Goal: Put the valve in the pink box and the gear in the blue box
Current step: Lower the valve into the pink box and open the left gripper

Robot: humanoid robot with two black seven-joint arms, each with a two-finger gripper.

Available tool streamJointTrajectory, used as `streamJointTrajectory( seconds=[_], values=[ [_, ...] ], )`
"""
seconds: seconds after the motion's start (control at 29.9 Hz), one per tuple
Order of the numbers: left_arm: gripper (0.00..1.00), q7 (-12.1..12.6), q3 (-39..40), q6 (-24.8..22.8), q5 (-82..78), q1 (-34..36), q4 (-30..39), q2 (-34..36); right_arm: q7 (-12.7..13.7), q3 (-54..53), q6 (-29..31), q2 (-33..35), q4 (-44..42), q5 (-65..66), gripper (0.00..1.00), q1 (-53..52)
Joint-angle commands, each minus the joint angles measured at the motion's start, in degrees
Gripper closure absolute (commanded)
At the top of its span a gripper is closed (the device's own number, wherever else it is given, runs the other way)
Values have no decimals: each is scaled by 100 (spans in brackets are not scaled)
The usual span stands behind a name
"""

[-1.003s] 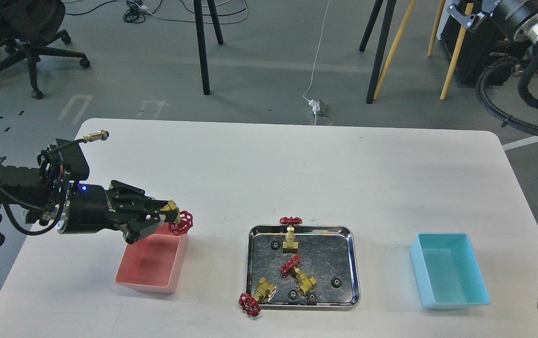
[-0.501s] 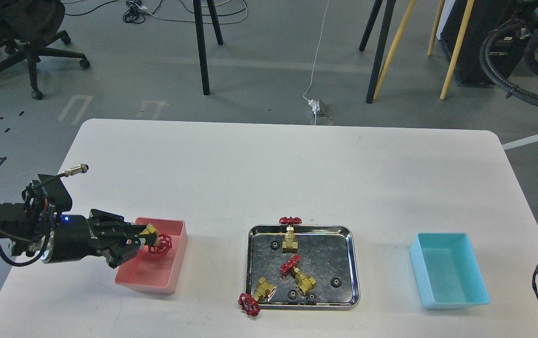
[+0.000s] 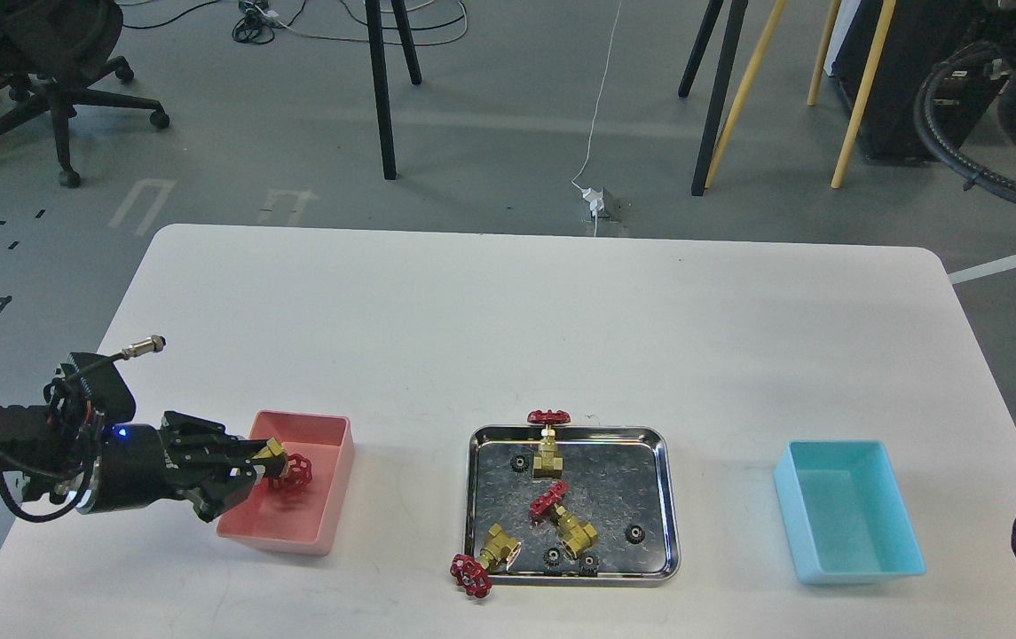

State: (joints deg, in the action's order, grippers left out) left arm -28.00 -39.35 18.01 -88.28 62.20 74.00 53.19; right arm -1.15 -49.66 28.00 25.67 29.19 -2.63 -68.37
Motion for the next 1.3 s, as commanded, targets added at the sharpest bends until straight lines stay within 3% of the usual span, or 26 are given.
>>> streamJointTrajectory(
  seconds=[0.0,0.57,0.8,0.97,1.17,1.27],
  values=[
    [91,0,138,1,-5,-112,0,-19,1,0,0,-1,-1,-1,0,34],
    [91,0,138,-17,4,-226,-404,-555,1,-35,0,17,8,-45,0,184],
    [84,0,147,-8,-5,-226,-413,-503,1,-35,0,17,17,-54,0,193],
    [68,0,165,1,57,-217,-378,-450,9,-18,0,17,122,-45,0,210],
    [27,0,446,-8,83,-226,-334,-300,18,-26,0,289,720,-36,0,579],
    [25,0,464,-8,92,-217,-325,-248,18,-26,0,298,747,-45,0,649]
  ],
)
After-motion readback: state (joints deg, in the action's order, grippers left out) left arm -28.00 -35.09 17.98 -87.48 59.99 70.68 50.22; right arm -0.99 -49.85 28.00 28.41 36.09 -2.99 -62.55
